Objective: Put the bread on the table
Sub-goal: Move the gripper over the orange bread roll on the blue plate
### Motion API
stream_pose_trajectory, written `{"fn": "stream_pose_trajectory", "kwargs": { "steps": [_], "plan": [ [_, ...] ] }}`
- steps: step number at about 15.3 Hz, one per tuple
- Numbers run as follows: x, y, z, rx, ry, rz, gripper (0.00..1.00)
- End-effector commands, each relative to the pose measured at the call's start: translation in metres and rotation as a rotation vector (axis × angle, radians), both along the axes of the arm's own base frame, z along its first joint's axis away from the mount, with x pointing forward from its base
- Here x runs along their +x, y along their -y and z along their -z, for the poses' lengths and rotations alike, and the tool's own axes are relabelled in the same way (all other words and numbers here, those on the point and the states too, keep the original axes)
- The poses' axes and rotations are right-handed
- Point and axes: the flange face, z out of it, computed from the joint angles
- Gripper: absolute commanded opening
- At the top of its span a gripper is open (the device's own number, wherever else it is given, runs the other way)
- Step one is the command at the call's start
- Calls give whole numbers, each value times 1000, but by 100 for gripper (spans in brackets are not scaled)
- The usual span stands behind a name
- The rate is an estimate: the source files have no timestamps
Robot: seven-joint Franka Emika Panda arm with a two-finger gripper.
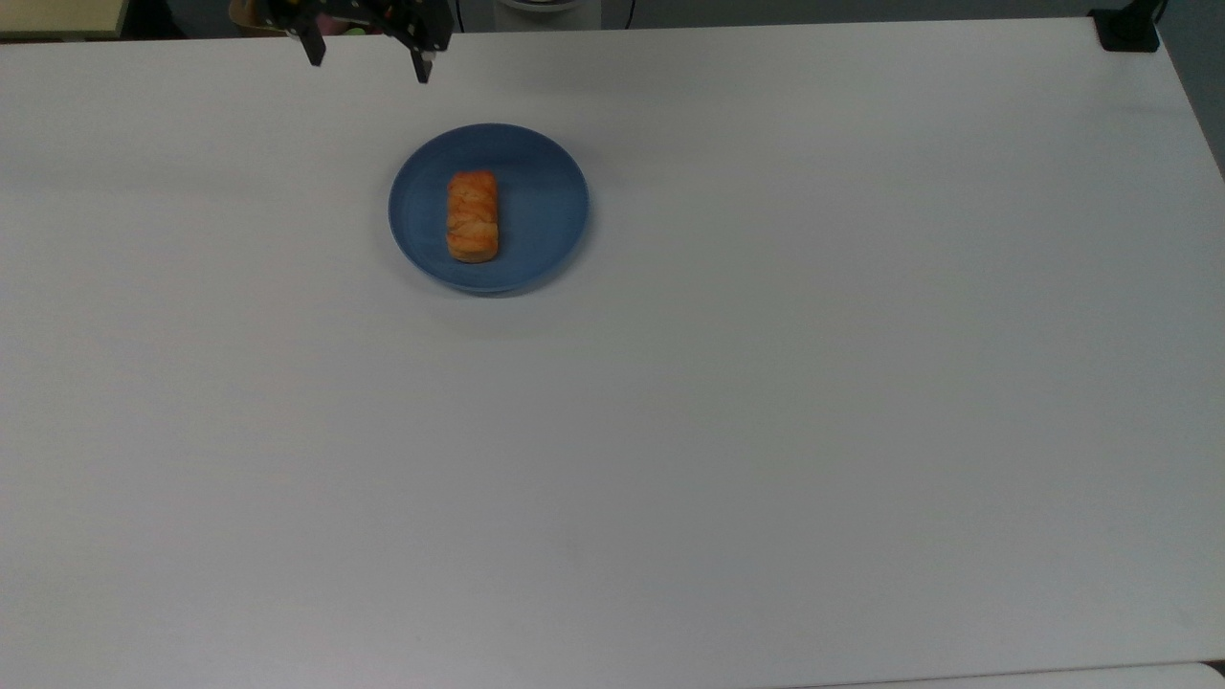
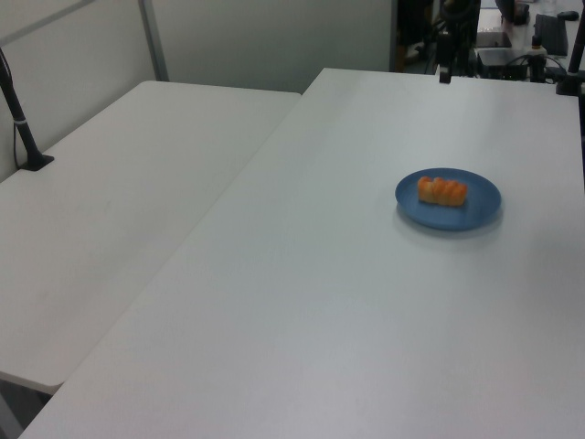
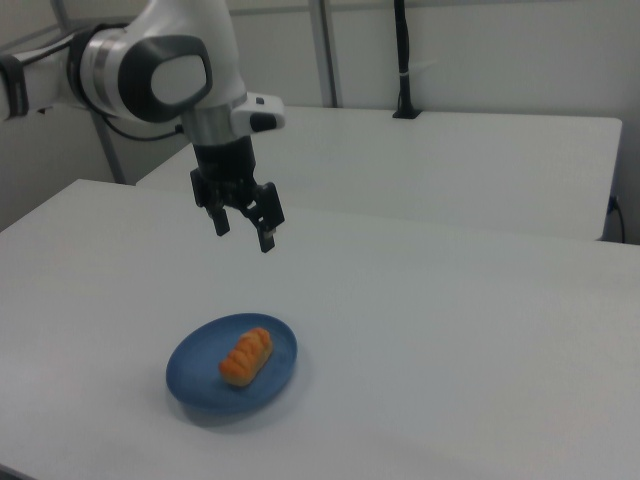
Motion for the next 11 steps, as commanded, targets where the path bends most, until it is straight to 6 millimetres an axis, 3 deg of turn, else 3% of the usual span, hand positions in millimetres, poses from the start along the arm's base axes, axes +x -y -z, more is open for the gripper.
{"fn": "stream_pose_trajectory", "kwargs": {
  "steps": [1,4,11],
  "plan": [
    [-7,-6,48,6,-10,-10,100],
    [-10,-6,112,-11,13,-95,100],
    [-16,-22,193,-31,-3,-175,100]
  ]
}}
